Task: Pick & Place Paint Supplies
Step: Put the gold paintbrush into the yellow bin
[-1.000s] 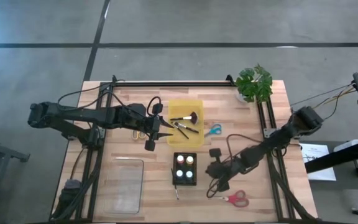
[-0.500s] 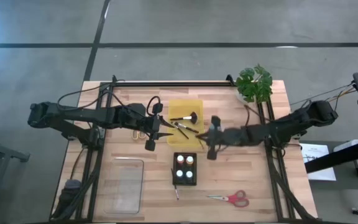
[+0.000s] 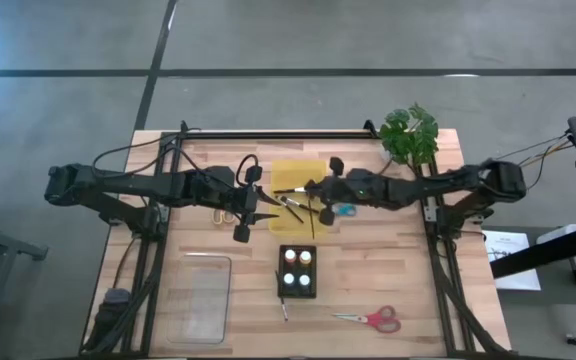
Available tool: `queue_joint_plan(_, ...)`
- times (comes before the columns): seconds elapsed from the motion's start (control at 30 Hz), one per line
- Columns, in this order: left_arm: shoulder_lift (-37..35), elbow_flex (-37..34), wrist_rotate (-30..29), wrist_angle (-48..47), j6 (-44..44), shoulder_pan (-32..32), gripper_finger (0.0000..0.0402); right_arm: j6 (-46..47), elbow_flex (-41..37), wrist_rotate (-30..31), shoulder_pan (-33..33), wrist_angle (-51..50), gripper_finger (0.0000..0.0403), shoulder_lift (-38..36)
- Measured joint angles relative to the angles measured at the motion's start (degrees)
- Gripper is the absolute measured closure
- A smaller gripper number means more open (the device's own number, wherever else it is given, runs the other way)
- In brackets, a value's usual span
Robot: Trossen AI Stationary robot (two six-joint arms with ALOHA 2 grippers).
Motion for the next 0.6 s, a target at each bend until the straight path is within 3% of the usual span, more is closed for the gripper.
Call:
queue_joint_plan(0.27, 0.0, 0.0, 0.0, -0.1, 0.0, 0.0, 0.0264, -0.3, 3.8, -1.9, -5.1, 0.5, 0.0395, 8.7)
queue_joint_plan(0.6, 0.0, 0.0, 0.0, -0.1, 0.1, 0.0, 0.0264, 0.1, 5.1, -1.9, -8.8, 1.8, 0.0395, 14.2)
